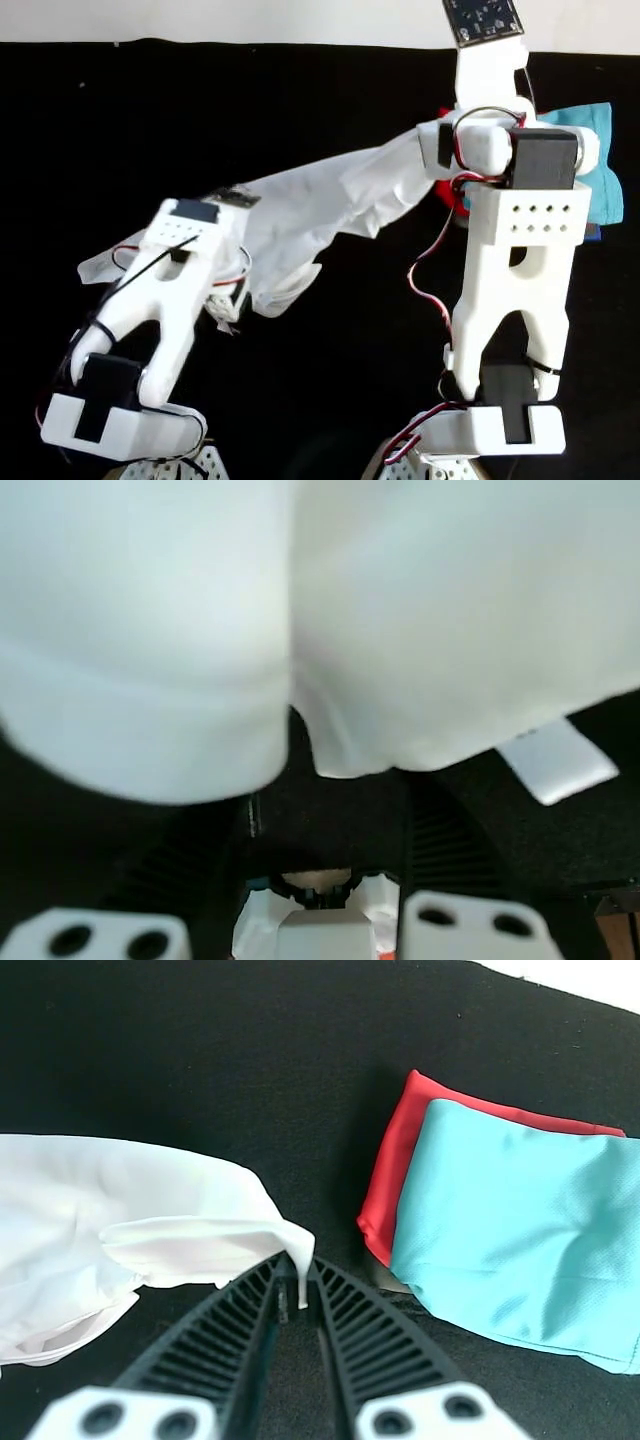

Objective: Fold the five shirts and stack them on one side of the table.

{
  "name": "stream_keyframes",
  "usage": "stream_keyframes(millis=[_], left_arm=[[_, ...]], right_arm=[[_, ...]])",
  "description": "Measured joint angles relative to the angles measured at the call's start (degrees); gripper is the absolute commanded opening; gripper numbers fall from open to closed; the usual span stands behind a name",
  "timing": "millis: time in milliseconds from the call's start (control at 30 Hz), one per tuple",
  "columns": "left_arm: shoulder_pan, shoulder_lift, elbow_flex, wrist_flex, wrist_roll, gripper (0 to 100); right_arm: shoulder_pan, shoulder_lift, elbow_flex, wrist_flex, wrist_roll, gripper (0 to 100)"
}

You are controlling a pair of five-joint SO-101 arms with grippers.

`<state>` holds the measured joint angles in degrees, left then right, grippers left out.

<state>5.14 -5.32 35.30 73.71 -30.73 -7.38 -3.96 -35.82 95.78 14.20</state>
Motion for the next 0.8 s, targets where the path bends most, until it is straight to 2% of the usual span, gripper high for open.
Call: stream_keyframes(millis=[233, 533, 600, 700, 800], left_arm=[[2.1, 0.0, 6.0, -9.1, 1.0, 21], [-0.2, 0.0, 6.2, -16.8, 1.1, 21], [-0.2, 0.0, 6.2, -16.9, 1.1, 16], [-0.3, 0.0, 6.2, -16.9, 1.1, 0], [-0.4, -0.5, 6.2, -16.5, 1.1, 2]], right_arm=[[0.0, 0.0, 0.0, 0.0, 0.0, 0.5], [0.0, 0.0, 0.0, 0.0, 0.0, 0.5], [0.0, 0.0, 0.0, 0.0, 0.0, 0.5], [0.0, 0.0, 0.0, 0.0, 0.0, 0.5], [0.0, 0.0, 0.0, 0.0, 0.0, 0.5]])
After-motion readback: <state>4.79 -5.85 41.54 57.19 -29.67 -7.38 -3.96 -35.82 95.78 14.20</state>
